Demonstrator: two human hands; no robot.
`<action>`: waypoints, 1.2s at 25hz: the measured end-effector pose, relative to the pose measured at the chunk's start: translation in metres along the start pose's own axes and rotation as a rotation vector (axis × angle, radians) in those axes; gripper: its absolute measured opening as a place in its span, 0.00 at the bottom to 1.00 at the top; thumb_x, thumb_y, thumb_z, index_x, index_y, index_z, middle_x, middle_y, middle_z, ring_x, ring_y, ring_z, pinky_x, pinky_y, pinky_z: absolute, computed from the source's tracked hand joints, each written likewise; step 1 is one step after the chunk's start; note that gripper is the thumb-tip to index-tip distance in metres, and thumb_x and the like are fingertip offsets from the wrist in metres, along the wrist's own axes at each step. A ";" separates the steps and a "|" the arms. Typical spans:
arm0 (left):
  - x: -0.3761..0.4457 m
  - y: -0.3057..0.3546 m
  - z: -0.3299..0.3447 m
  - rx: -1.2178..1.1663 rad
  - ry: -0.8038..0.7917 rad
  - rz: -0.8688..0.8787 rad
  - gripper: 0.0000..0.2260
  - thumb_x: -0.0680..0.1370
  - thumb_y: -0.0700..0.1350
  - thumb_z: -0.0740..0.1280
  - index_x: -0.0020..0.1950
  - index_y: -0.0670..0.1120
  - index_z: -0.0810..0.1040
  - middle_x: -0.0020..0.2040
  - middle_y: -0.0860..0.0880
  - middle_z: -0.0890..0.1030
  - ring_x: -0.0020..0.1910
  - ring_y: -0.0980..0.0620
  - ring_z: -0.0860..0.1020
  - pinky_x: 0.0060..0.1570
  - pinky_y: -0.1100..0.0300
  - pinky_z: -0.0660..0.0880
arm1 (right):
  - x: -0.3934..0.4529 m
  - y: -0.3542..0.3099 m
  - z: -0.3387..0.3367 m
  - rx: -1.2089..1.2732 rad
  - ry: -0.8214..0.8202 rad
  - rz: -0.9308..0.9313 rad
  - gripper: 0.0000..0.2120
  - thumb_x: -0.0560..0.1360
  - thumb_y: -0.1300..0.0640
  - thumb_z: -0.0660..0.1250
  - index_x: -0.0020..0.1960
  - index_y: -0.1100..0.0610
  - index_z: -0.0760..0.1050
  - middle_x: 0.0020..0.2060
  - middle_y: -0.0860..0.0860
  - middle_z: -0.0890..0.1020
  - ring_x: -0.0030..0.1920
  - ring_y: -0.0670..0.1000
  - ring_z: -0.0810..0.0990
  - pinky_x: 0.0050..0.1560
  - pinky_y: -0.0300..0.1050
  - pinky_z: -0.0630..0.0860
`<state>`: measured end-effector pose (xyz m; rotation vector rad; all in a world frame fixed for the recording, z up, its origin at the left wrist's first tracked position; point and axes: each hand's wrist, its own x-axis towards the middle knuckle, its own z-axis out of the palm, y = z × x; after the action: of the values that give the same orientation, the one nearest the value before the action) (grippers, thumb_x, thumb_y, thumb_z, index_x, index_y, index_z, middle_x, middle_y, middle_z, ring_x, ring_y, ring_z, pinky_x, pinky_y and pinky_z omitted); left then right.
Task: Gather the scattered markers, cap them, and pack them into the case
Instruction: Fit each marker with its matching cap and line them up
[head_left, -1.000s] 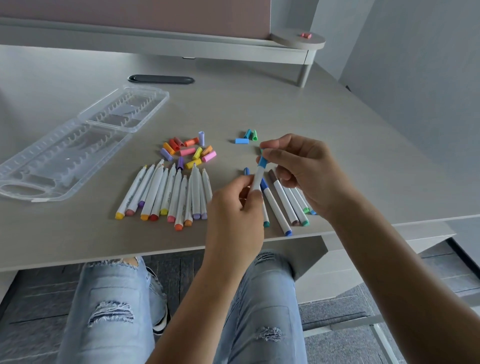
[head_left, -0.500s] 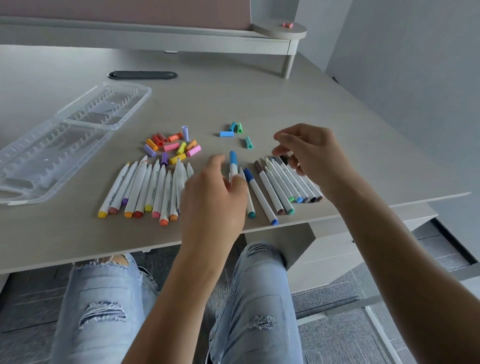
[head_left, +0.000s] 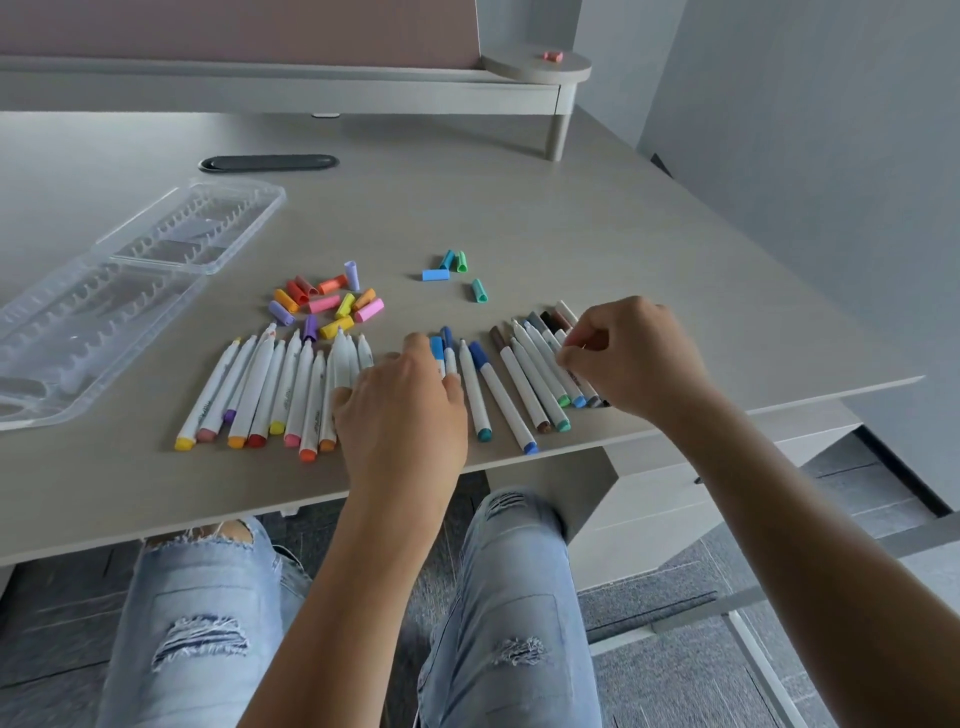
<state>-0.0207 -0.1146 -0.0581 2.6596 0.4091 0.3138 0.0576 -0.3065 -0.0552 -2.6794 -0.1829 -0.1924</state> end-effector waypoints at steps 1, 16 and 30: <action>0.000 0.000 0.000 -0.001 0.000 0.004 0.15 0.83 0.52 0.62 0.68 0.48 0.72 0.54 0.48 0.82 0.53 0.47 0.80 0.51 0.51 0.69 | 0.000 -0.004 -0.001 -0.038 0.006 0.002 0.02 0.74 0.52 0.74 0.43 0.49 0.84 0.36 0.44 0.83 0.40 0.50 0.81 0.35 0.42 0.75; -0.006 -0.005 0.005 -0.437 0.232 0.127 0.11 0.79 0.47 0.70 0.60 0.46 0.80 0.47 0.50 0.79 0.42 0.53 0.76 0.45 0.61 0.74 | 0.020 -0.039 -0.007 -0.017 -0.127 0.120 0.15 0.74 0.47 0.73 0.36 0.58 0.81 0.28 0.52 0.75 0.31 0.52 0.73 0.30 0.40 0.64; 0.000 -0.011 -0.016 -1.492 -0.259 -0.304 0.19 0.77 0.29 0.69 0.67 0.40 0.77 0.49 0.38 0.85 0.42 0.38 0.86 0.46 0.47 0.84 | 0.053 -0.081 0.022 0.440 -0.166 0.056 0.08 0.78 0.52 0.73 0.44 0.56 0.85 0.30 0.47 0.80 0.26 0.42 0.74 0.29 0.35 0.69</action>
<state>-0.0281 -0.0993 -0.0493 1.1344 0.2879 0.0821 0.0986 -0.2199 -0.0319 -2.2562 -0.1770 0.0822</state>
